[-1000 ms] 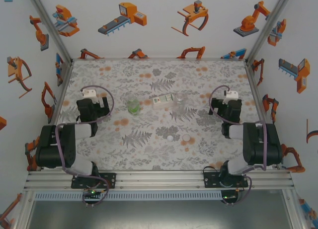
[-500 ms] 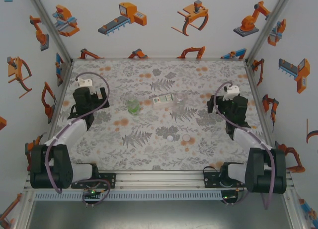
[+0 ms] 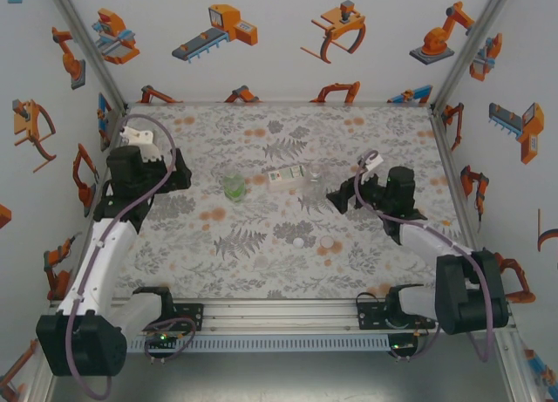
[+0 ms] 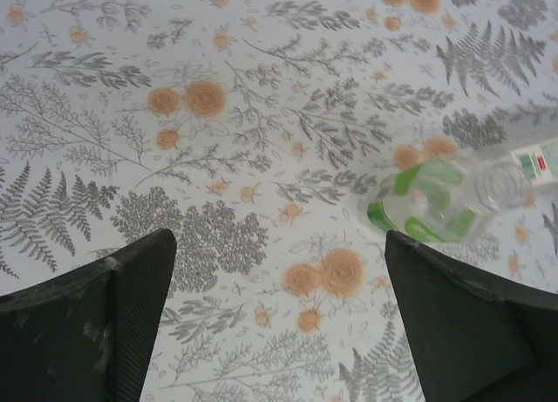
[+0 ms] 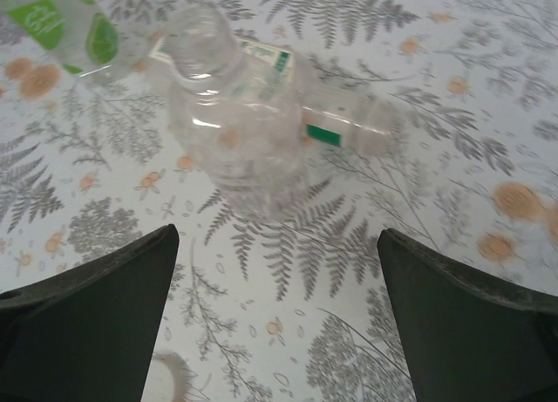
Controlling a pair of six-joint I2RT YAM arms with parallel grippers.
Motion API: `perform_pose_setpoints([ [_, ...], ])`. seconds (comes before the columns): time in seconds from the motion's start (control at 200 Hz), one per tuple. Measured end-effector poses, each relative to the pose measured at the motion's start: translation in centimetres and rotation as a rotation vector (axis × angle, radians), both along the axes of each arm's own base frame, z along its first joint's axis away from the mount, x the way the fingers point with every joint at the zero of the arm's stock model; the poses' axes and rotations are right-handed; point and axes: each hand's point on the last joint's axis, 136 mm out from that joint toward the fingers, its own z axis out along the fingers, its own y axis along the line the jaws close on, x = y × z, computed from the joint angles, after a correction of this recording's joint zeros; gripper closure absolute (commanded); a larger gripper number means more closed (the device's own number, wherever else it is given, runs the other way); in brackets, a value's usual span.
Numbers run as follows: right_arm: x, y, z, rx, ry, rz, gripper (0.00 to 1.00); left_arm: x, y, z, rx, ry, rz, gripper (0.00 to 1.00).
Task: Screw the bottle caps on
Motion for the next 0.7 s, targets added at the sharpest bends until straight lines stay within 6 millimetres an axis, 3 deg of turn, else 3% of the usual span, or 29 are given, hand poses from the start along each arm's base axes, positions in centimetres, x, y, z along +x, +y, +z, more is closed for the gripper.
perform_pose_setpoints([
  [0.2,0.5,3.4,-1.0,-0.007,-0.010,0.096,0.13,-2.1,0.2,-2.6,0.018,0.009,-0.005,0.03],
  [0.511,3.8,7.6,-1.8,-0.031,-0.057,0.131,0.15,-1.5,0.8,-2.2,0.037,-0.017,0.022,0.03],
  [0.701,5.4,8.2,-3.0,-0.040,-0.072,0.105,0.17,-1.3,0.7,-2.5,0.036,-0.009,0.019,0.03],
])
